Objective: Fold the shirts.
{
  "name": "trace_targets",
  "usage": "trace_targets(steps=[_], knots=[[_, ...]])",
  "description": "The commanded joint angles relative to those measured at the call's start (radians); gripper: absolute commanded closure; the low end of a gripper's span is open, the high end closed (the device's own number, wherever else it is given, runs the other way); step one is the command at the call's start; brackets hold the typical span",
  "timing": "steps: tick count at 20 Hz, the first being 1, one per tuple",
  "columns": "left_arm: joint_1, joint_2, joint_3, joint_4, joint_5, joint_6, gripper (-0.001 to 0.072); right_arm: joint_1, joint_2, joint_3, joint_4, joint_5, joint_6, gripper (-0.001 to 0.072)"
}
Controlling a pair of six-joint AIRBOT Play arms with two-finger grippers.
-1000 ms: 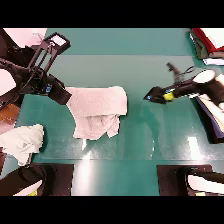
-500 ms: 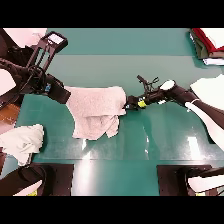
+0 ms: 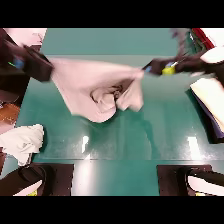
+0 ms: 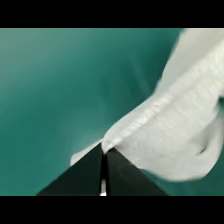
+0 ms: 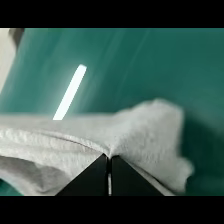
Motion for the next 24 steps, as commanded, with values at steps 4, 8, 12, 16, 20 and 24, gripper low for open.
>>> trace_targets(steps=[4, 8, 12, 16, 20, 24], knots=[[0.0, 0.0, 0.378, -0.228, 0.039, 0.013, 0.0683, -0.119, 0.287, 0.319, -0.182, -0.007, 0.044, 0.0701], [0.0, 0.029, 0.389, -0.441, 0.076, 0.018, 0.0683, -0.119, 0.404, 0.417, -0.253, -0.001, 0.045, 0.0701], [0.0, 0.063, 0.391, -0.537, 0.091, 0.017, 0.0683, -0.119, 0.487, 0.437, -0.333, 0.006, 0.069, 0.0701], [0.0, 0.071, 0.34, -0.53, 0.069, 0.017, 0.0684, -0.119, 0.447, 0.469, -0.365, 0.109, 0.12, 0.0702], [0.0, 0.044, 0.072, -0.225, -0.013, 0.013, 0.0684, -0.119, 0.234, 0.491, -0.362, 0.321, 0.192, 0.0702], [0.096, -0.048, -0.243, -0.13, 0.063, 0.007, 0.0684, -0.119, 0.0, 0.348, -0.349, 0.417, 0.191, 0.0701]])
